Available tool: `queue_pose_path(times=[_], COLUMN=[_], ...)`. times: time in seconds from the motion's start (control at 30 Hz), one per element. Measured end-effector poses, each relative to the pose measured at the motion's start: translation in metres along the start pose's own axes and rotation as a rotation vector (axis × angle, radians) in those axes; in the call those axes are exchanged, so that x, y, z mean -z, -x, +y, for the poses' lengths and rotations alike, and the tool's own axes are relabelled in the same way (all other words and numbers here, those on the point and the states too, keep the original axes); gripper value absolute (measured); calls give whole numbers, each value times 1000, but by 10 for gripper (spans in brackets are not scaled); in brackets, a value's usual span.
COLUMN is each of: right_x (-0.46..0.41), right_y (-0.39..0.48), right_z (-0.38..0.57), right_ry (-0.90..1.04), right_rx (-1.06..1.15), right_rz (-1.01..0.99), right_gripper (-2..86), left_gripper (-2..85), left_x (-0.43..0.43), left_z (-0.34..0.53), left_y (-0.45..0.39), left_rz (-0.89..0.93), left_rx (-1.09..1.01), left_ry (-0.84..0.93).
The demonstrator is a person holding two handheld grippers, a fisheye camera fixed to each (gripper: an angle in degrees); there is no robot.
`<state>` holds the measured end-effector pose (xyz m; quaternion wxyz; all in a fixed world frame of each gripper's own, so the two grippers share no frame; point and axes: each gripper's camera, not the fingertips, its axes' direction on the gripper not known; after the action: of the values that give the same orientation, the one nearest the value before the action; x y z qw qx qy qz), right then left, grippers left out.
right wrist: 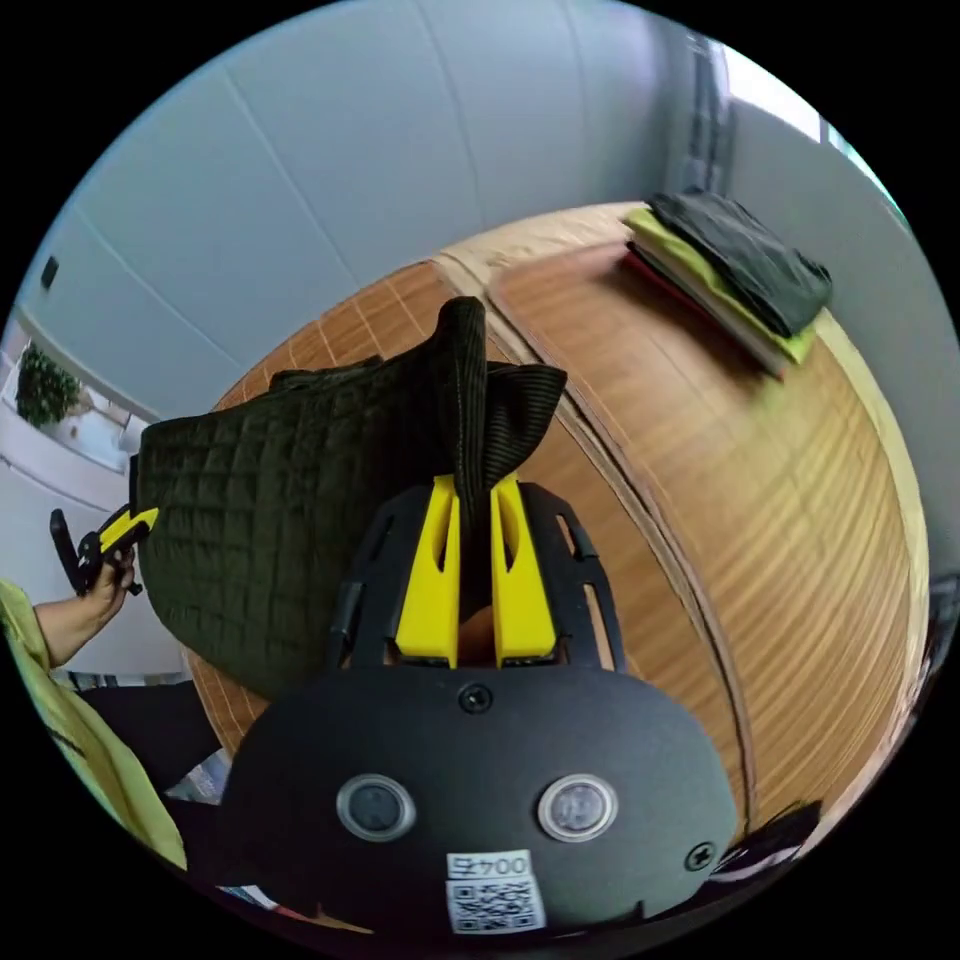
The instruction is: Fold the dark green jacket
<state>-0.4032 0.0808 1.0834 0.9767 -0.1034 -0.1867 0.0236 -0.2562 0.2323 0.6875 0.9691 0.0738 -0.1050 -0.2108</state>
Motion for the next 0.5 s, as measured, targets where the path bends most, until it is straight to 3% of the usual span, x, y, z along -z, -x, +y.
queue_pose_path(times=[0.17, 0.27, 0.33, 0.4, 0.5], right_x=[-71, -118, -120, -97, -39], right_y=[87, 113, 119, 113, 97], right_z=[-120, -164, -177, -165, -99], right_ry=[23, 103, 54, -50, -226], right_rx=[180, 125, 47, -47, -259], right_rz=[97, 300, 507, 515, 313], right_gripper=[62, 55, 47, 28, 5], left_gripper=[61, 65, 65, 60, 41], left_x=[-11, -28, -26, -18, 1], left_z=[40, 53, 55, 55, 49], left_y=[46, 76, 97, 124, 154], left_rz=[-76, -32, 33, 119, 180], left_rx=[149, 261, 315, 367, 363], left_ry=[15, 49, 47, 48, 59])
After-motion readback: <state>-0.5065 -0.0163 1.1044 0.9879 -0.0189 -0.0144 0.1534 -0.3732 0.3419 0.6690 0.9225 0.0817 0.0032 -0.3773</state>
